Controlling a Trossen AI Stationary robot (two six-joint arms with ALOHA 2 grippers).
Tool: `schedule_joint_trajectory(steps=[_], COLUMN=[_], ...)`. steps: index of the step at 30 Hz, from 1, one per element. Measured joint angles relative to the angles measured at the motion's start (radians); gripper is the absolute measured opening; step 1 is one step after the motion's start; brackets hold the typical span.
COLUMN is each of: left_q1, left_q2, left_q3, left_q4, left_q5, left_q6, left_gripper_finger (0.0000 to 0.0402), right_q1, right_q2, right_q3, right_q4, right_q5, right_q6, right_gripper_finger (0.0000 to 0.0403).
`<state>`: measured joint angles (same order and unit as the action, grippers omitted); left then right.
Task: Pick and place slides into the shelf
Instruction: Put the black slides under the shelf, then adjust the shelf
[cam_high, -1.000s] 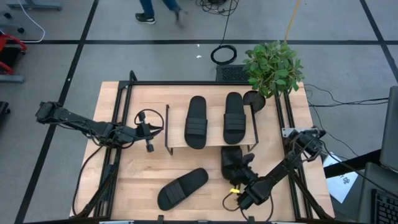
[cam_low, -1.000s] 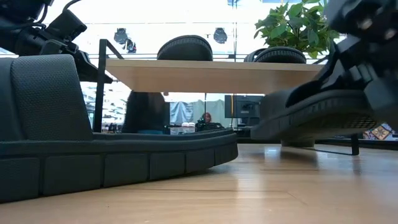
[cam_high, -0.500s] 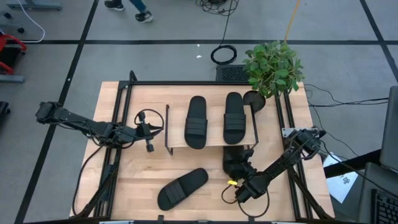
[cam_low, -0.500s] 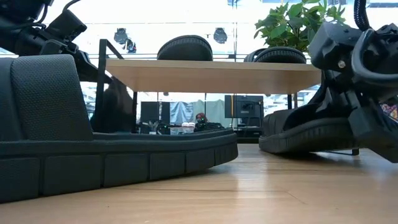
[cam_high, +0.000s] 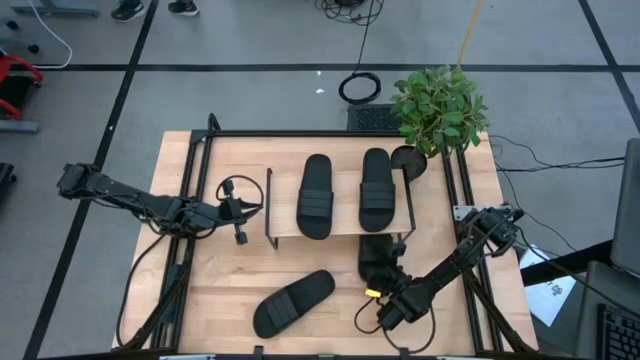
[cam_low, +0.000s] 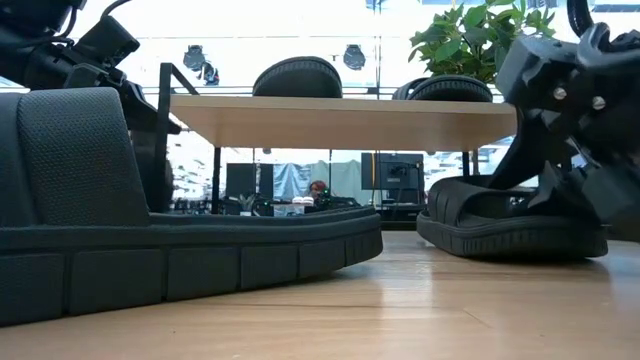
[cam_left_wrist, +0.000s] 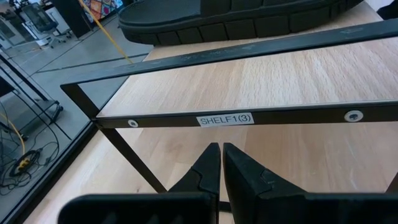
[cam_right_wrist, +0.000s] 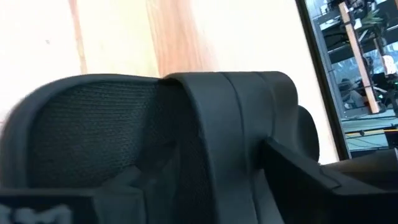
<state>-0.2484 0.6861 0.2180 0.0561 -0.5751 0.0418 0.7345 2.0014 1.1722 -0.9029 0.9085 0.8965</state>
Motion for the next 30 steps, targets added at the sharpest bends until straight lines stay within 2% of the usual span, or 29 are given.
schedule_joint_trajectory(steps=[6, 15, 17, 21, 22, 25, 30], left_q1=[0.0, 0.0, 0.0, -0.004, -0.01, -0.035, -0.072], left_q2=[0.0, 0.0, 0.0, 0.0, 0.0, 0.0, -0.002], left_q3=[0.0, 0.0, 0.0, 0.0, 0.0, 0.0, 0.004], left_q4=[0.0, 0.0, 0.009, 0.077, 0.102, 0.194, 0.339], left_q5=[0.0, 0.001, 0.001, 0.002, 0.003, 0.033, 0.036], left_q6=[0.001, 0.005, 0.016, 0.054, 0.074, 0.154, 0.279], left_gripper_finger=[0.0021, 0.0021, 0.0021, 0.0021, 0.0021, 0.0021, 0.0021], right_q1=[0.018, 0.076, 0.093, 0.139, 0.15, 0.177, 0.19], right_q2=[0.001, 0.002, 0.002, 0.002, -0.003, -0.089, -0.246], right_q3=[0.068, 0.207, 0.257, 0.383, 0.398, 0.392, 0.368], right_q4=[-0.073, -0.263, -0.356, -0.664, -0.68, -0.637, -0.663], right_q5=[-0.021, 0.005, 0.018, 0.034, 0.035, 0.061, 0.127], right_q6=[0.002, 0.009, 0.031, 0.157, 0.172, 0.056, 0.109], right_gripper_finger=[0.0245, 0.0229, 0.0223, 0.0211, 0.0209, 0.0196, 0.0146])
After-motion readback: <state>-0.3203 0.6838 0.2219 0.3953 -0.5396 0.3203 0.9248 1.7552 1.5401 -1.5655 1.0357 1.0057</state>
